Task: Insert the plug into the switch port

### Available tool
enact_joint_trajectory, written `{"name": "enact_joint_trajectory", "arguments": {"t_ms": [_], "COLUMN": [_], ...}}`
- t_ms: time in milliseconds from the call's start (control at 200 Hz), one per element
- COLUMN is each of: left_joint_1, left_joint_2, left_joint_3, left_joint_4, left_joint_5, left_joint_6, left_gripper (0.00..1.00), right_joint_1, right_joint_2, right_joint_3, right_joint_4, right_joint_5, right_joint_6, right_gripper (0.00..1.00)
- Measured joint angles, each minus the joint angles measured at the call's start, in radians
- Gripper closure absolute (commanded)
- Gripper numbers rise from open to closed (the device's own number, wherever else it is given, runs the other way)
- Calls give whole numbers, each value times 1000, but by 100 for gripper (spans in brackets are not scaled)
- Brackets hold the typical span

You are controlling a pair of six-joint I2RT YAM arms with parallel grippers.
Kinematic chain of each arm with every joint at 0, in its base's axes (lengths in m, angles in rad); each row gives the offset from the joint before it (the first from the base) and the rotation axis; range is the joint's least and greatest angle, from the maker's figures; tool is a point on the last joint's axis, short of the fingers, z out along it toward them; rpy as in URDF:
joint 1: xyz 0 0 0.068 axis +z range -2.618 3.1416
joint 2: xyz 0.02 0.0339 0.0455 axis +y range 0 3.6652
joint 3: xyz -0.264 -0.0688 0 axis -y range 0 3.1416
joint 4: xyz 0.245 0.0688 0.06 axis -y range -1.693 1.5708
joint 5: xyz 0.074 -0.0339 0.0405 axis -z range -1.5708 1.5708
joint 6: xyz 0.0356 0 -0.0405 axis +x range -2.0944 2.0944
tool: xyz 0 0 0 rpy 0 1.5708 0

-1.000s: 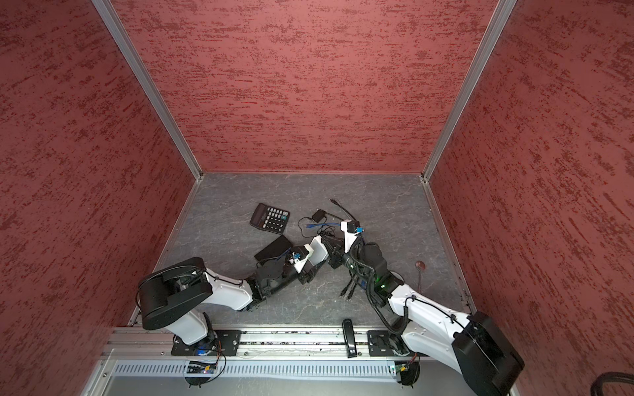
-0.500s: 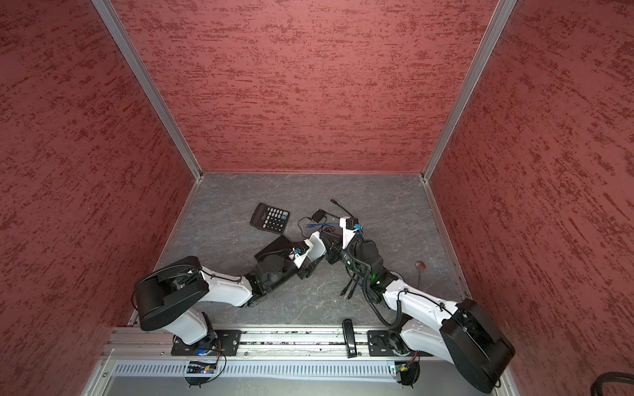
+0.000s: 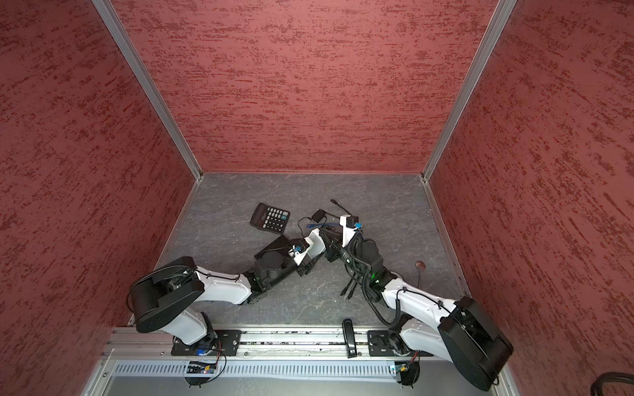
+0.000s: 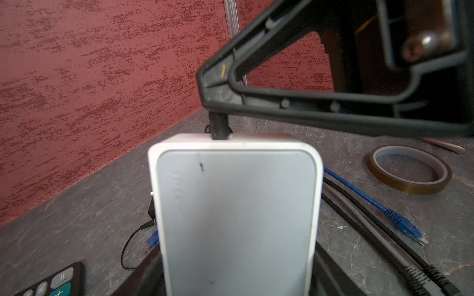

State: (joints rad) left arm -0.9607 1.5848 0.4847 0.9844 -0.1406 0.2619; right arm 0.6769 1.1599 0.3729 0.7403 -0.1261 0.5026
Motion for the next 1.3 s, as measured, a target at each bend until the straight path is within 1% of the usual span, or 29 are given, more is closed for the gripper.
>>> {"name": "enact_joint_trajectory", "arguments": {"t_ms": [135,401,666,812,947,1127,1212,1302], "left_joint_1": [3,7,8,8,8,-1,-23,-51], "left_joint_2": [-3,-4,-68,-76,-76,-88,-124,-180], "left_joint_3": [21,70,74,73,53,-30,-65,-79], "left_joint_4": [-22,-56,-104,-104,-88,-67,-109,-203], "left_joint_5": [-7,-5,5,3,-13,-45,-81,-124], "left_joint_6": [23,27,31,42,42,29,7,-30], "left_gripper": [100,100,100,100,100,100,100,100], "right_joint_1": [0,0,0,0,5,34,45,53], "right_joint_2": [0,0,0,0,5,20,25,26], "right_joint_3": [5,6,0,1,18,34,43,53], "right_joint_4": [5,45,110,124,86,-20,-80,-133], "right_joint_5": [13,64,61,60,60,55,41,28], "right_joint_6": [6,18,45,51,66,85,91,94], "right_gripper": [100,100,100,100,100,100,98,95]}}
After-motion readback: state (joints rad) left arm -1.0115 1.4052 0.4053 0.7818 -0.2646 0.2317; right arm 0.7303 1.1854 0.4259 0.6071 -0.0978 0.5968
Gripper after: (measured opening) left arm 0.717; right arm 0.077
